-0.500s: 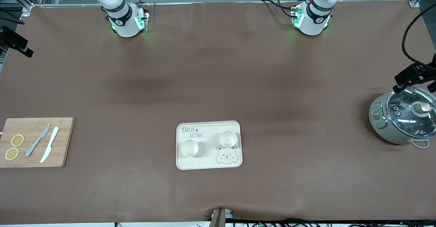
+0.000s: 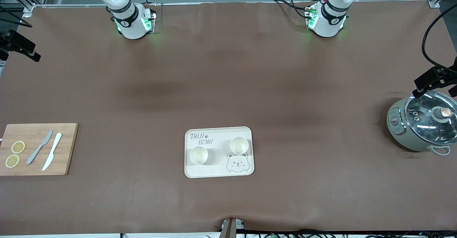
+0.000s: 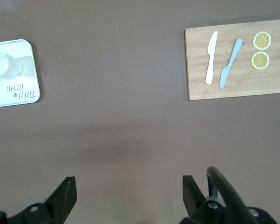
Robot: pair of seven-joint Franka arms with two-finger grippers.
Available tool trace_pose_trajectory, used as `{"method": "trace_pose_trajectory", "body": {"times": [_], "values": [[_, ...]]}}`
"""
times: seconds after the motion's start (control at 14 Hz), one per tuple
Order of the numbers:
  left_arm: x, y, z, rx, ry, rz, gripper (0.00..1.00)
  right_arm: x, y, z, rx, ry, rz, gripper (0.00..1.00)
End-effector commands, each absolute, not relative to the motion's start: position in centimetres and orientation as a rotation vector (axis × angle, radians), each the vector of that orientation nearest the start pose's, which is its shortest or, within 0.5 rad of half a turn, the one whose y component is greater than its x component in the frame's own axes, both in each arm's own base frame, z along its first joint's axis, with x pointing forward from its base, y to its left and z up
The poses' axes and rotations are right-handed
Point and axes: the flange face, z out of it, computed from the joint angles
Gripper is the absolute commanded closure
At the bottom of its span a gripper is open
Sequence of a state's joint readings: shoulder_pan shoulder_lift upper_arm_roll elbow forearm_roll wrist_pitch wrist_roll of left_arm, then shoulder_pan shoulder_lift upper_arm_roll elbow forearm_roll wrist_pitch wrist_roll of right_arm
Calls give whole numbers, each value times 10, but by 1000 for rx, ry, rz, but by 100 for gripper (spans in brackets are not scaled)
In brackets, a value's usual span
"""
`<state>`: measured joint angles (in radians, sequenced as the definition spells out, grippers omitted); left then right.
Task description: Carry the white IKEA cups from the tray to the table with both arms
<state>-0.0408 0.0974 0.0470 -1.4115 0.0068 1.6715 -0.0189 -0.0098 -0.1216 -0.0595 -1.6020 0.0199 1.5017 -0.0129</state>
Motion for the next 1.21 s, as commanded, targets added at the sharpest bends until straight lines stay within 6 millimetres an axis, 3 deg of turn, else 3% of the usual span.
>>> {"method": "trace_pose_trajectory", "body": {"times": [0.0, 0.43, 0.5, 0.79, 1.0, 1.07, 1.14], "values": [[597, 6, 658, -3122, -37, -245, 0, 519, -9, 667, -3115, 38, -53, 0], [597, 13, 650, -3124, -66, -216, 0, 530, 1, 652, -3119, 6, -33, 0], [601, 17, 637, -3125, -78, -180, 0, 531, 1, 650, -3119, 8, -28, 0], [619, 2, 599, -3140, -48, -82, 0, 531, 1, 648, -3119, 8, -24, 0], [636, -24, 562, -3140, -11, -5, 0, 532, 2, 647, -3117, 8, -31, 0], [642, -26, 545, -3133, -29, 35, 0, 535, 6, 650, -3115, 42, -61, 0], [646, -42, 530, -3125, -10, 70, 0, 542, 20, 645, -3106, 80, -66, 0]]}}
